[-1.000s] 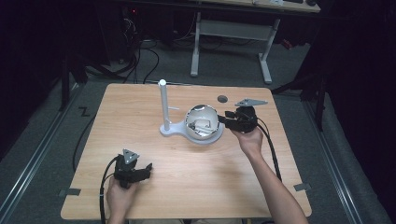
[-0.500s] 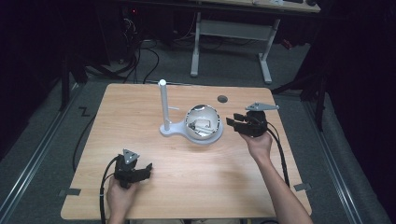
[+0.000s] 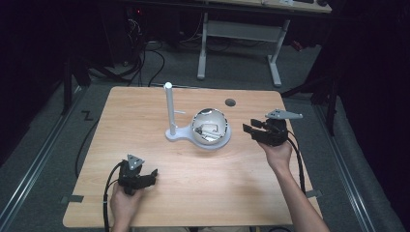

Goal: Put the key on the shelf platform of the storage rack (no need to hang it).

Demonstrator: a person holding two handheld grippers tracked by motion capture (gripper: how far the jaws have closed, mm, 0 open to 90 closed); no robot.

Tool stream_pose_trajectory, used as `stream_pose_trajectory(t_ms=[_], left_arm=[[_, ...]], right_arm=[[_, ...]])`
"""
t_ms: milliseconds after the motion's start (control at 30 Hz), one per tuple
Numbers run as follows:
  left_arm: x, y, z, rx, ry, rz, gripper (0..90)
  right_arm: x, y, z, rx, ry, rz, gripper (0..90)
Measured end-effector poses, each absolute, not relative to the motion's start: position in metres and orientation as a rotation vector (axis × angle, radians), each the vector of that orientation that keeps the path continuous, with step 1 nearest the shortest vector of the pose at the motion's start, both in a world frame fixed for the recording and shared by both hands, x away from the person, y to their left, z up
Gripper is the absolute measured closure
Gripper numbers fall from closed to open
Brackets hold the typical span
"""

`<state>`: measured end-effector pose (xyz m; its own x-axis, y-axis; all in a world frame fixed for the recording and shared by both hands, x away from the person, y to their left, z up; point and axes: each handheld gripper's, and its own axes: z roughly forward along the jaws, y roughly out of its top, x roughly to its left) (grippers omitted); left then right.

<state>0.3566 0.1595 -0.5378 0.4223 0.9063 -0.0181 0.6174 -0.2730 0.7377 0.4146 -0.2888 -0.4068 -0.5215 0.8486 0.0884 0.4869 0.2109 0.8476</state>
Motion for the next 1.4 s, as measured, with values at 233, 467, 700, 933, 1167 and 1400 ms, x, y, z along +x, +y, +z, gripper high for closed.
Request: stream_pose_trajectory(t_ms=[233, 467, 700, 933, 1167, 1400], left_arm=[[0.357, 0.159, -0.538, 1.999, 1.285, 0.545, 21.5], [0.357, 0.159, -0.538, 1.999, 1.285, 0.545, 21.5], [0.357, 0.159, -0.538, 1.999, 1.286, 0.545, 21.5], [0.357, 0.159, -0.538, 2.000, 1.285, 0.546, 21.5], [0.357, 0.159, -0.538, 2.000, 1.285, 0.545, 21.5], [0.357, 0.159, -0.538, 1.999, 1.286, 0.546, 21.5]], right_arm=[[0.408, -0.297, -0.405, 1.249, 2.097, 1.221, 54.4], [0.398, -0.307, -0.410, 1.267, 2.078, 1.230, 54.6], [0.389, -0.327, -0.414, 1.315, 2.034, 1.255, 54.3], [0.378, -0.338, -0.419, 1.339, 2.016, 1.263, 54.2], [0.370, -0.350, -0.427, 1.374, 1.995, 1.271, 53.7], [0.359, -0.358, -0.437, 1.400, 1.983, 1.292, 53.3]])
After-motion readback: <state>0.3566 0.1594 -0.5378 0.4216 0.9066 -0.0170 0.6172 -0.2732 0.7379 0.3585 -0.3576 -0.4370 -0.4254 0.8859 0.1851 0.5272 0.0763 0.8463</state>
